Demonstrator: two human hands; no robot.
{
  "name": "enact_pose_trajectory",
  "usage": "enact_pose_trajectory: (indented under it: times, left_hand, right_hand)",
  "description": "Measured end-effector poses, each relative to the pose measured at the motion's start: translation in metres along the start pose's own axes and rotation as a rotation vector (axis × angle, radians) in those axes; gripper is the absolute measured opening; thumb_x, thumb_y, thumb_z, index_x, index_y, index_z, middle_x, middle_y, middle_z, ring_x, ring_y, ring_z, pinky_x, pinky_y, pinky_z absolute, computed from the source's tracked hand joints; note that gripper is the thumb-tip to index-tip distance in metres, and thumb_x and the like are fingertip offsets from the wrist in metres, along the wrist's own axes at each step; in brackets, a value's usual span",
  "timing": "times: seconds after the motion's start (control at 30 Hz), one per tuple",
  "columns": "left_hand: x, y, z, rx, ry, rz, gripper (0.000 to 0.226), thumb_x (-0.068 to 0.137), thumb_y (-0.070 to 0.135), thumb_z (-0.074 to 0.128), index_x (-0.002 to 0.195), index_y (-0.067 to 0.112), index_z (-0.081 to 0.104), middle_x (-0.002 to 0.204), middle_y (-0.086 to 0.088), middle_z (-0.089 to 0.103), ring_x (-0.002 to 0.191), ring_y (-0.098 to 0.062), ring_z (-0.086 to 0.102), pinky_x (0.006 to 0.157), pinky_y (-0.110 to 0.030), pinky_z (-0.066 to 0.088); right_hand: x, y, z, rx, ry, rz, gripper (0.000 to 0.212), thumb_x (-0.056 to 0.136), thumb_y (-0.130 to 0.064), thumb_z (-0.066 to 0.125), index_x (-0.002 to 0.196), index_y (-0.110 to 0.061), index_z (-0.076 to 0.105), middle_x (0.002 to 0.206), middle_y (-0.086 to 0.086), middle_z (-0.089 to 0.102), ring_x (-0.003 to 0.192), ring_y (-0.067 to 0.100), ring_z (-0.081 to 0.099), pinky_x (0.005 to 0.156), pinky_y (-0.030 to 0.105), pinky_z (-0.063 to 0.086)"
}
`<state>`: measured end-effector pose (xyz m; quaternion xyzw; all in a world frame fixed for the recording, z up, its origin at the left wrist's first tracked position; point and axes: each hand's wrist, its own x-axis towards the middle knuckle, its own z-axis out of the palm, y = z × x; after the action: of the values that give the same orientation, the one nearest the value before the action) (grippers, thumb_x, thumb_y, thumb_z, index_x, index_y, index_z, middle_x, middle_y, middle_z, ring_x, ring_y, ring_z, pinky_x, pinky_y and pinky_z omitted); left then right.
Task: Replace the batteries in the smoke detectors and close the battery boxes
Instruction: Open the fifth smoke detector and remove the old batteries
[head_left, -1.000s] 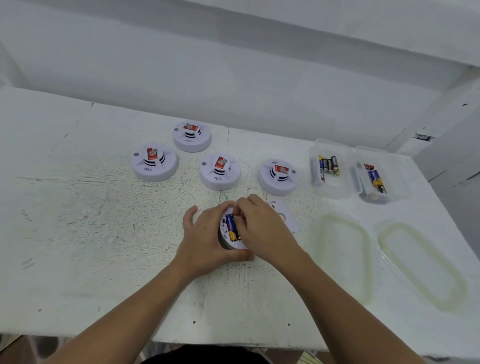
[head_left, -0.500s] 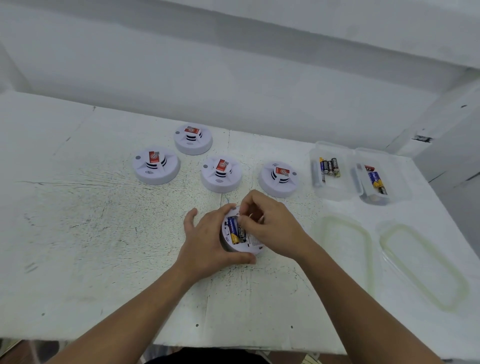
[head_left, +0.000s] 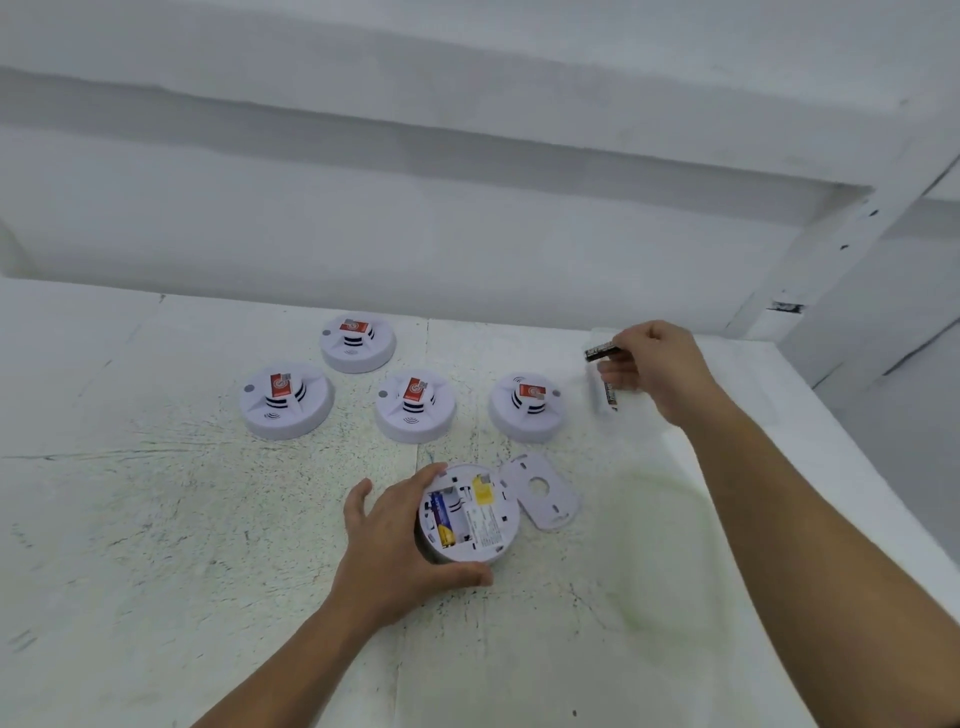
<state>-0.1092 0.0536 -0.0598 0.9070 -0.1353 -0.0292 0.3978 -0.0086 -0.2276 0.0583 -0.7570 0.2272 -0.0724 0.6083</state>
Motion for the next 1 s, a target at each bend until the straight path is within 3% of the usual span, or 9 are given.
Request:
enact_pose_trajectory:
  times: [0.07,0.13,0.2,0.3,0.5,0.7,1.0]
  left_hand:
    - [0.001,0.001,0.000,0.013,-0.008,-0.009,0.107,0.038,0.092,0.059,0.130,0.051,0.023,0.125,0.030,0.045,0.118,0.011,0.037,0.114,-0.031,-0.009]
    - [0.001,0.003,-0.001,0.019,-0.008,-0.008,0.107,0.037,0.092,0.058,0.129,0.051,0.023,0.122,0.033,0.043,0.116,0.016,0.034,0.115,-0.031,-0.009]
    - [0.001,0.005,-0.002,0.003,-0.004,-0.004,0.106,0.036,0.093,0.057,0.128,0.050,0.023,0.118,0.040,0.037,0.112,0.025,0.027,0.113,-0.028,-0.010]
    - [0.000,0.007,-0.004,-0.007,0.002,0.002,0.106,0.035,0.092,0.058,0.126,0.051,0.024,0.117,0.042,0.033,0.111,0.032,0.019,0.110,-0.023,-0.013]
    - [0.000,0.004,-0.002,0.006,-0.007,-0.010,0.103,0.036,0.092,0.060,0.124,0.053,0.024,0.122,0.039,0.037,0.116,0.026,0.023,0.114,-0.028,-0.011]
    - [0.000,0.006,-0.003,0.003,-0.007,-0.005,0.102,0.038,0.090,0.062,0.125,0.053,0.023,0.120,0.042,0.034,0.113,0.032,0.017,0.110,-0.022,-0.015]
    - [0.001,0.003,-0.002,0.002,0.001,-0.005,0.105,0.038,0.089,0.063,0.127,0.051,0.025,0.118,0.042,0.034,0.113,0.024,0.027,0.112,-0.025,-0.013]
  right_hand:
    - [0.018,0.006,-0.013,-0.222,0.099,-0.027,0.010,0.085,-0.006,0.055,0.077,-0.008,0.050,0.084,0.027,0.067,0.062,0.031,0.066,0.068,0.044,0.059]
    - [0.026,0.012,-0.020,-0.504,0.144,-0.076,0.006,0.080,-0.008,0.057,0.077,-0.008,0.052,0.080,0.024,0.070,0.072,0.033,0.069,0.078,0.045,0.057]
    - [0.028,0.018,-0.022,-0.728,0.117,-0.109,0.006,0.079,-0.007,0.059,0.078,-0.004,0.054,0.076,0.024,0.070,0.077,0.035,0.069,0.077,0.037,0.055]
    - [0.033,0.033,-0.019,-0.888,0.067,-0.121,0.015,0.077,-0.007,0.067,0.074,-0.003,0.052,0.070,0.022,0.065,0.077,0.036,0.069,0.071,0.037,0.054]
    - [0.046,0.059,-0.011,-0.948,0.055,-0.114,0.013,0.072,-0.003,0.069,0.080,0.003,0.062,0.079,0.018,0.068,0.076,0.031,0.066,0.064,0.033,0.052]
    - [0.060,0.068,-0.013,-1.039,-0.012,-0.113,0.017,0.078,-0.008,0.067,0.090,0.002,0.070,0.092,0.015,0.070,0.084,0.029,0.067,0.080,0.039,0.056]
    - [0.056,0.050,-0.018,-1.025,0.059,-0.076,0.022,0.074,0.006,0.064,0.096,0.007,0.070,0.098,0.020,0.070,0.089,0.031,0.067,0.081,0.037,0.056]
